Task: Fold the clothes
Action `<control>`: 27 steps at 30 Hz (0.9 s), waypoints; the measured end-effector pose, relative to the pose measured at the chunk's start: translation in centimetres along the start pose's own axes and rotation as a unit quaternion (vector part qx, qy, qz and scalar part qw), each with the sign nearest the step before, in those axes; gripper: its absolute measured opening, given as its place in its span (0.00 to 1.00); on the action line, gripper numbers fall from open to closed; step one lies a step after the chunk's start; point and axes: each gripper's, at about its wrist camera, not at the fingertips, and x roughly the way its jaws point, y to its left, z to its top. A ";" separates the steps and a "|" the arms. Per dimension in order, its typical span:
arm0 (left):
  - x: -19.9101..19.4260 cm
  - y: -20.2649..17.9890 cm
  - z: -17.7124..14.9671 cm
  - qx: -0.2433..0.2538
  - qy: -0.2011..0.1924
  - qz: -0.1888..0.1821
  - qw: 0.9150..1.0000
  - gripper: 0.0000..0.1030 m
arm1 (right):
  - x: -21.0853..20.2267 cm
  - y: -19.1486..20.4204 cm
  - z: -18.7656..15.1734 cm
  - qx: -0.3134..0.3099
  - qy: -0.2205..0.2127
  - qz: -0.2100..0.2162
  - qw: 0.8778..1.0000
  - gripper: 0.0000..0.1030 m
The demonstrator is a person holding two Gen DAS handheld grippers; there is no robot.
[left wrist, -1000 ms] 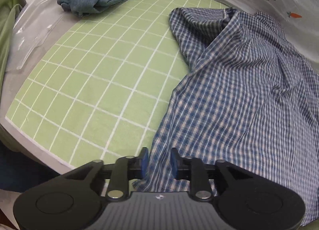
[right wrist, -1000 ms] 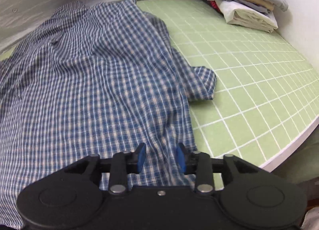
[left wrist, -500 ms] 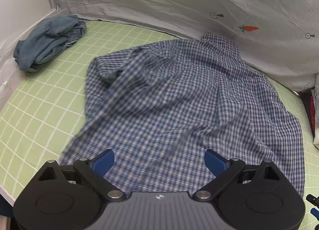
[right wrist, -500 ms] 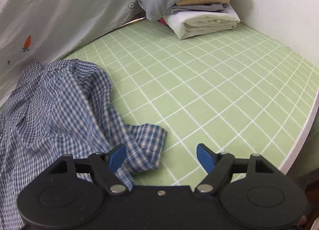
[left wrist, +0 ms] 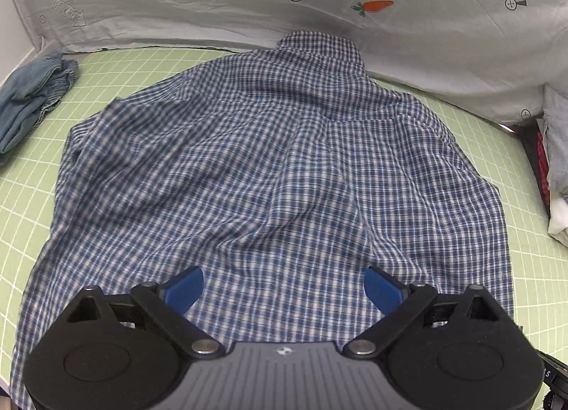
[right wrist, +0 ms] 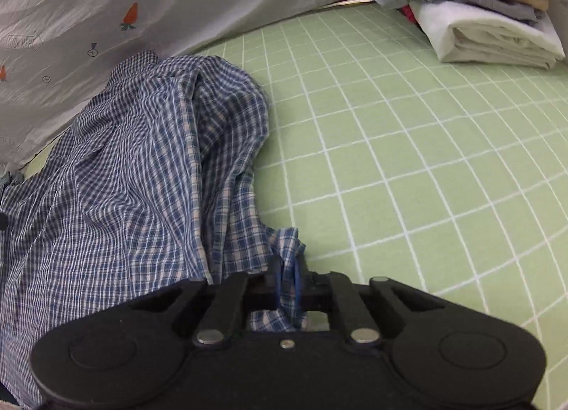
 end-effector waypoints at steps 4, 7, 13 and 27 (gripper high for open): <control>2.7 -1.8 1.2 0.023 0.024 -0.012 0.999 0.94 | -1.3 -2.9 2.5 0.019 -0.079 -0.087 0.993 0.05; 4.9 -3.1 2.0 0.039 0.042 -0.007 0.998 0.94 | -2.8 -6.2 4.3 0.067 -0.147 -0.199 0.967 0.05; 8.1 -4.4 1.9 0.061 0.099 0.000 0.993 0.94 | -4.1 -13.4 4.4 0.175 -0.145 -0.277 0.934 0.33; 11.1 -4.7 -0.1 0.070 0.159 0.025 0.984 1.00 | -5.2 -15.8 -1.0 0.283 -0.111 -0.263 0.916 0.52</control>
